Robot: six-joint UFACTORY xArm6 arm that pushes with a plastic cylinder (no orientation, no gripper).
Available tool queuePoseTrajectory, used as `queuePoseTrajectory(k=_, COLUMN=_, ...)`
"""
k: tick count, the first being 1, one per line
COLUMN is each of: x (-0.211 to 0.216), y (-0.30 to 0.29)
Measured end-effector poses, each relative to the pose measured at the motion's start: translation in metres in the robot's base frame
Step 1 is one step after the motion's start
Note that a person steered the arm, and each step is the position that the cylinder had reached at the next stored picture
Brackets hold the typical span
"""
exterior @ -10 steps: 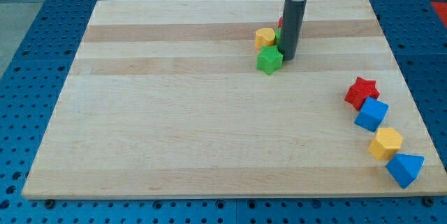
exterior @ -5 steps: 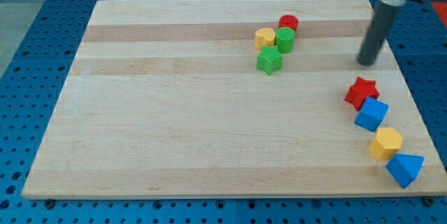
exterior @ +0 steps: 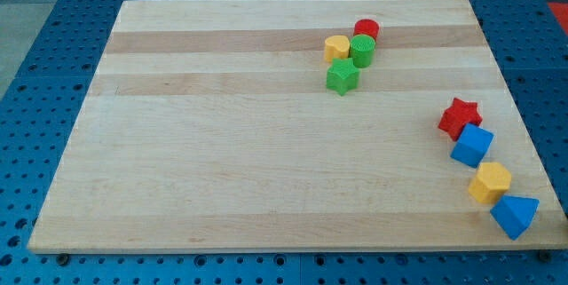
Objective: Keep the blue triangle into the blue cube
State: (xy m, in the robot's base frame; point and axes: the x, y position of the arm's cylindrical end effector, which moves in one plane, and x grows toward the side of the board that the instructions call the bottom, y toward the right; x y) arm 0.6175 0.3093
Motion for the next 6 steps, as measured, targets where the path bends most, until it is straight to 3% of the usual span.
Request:
queuePoseTrajectory(k=1, x=0.001, y=-0.005)
queuePoseTrajectory(k=3, x=0.0, y=-0.099)
queuePoseTrajectory(k=4, x=-0.007, y=-0.108)
queuePoseTrajectory(k=6, x=-0.107, y=-0.173)
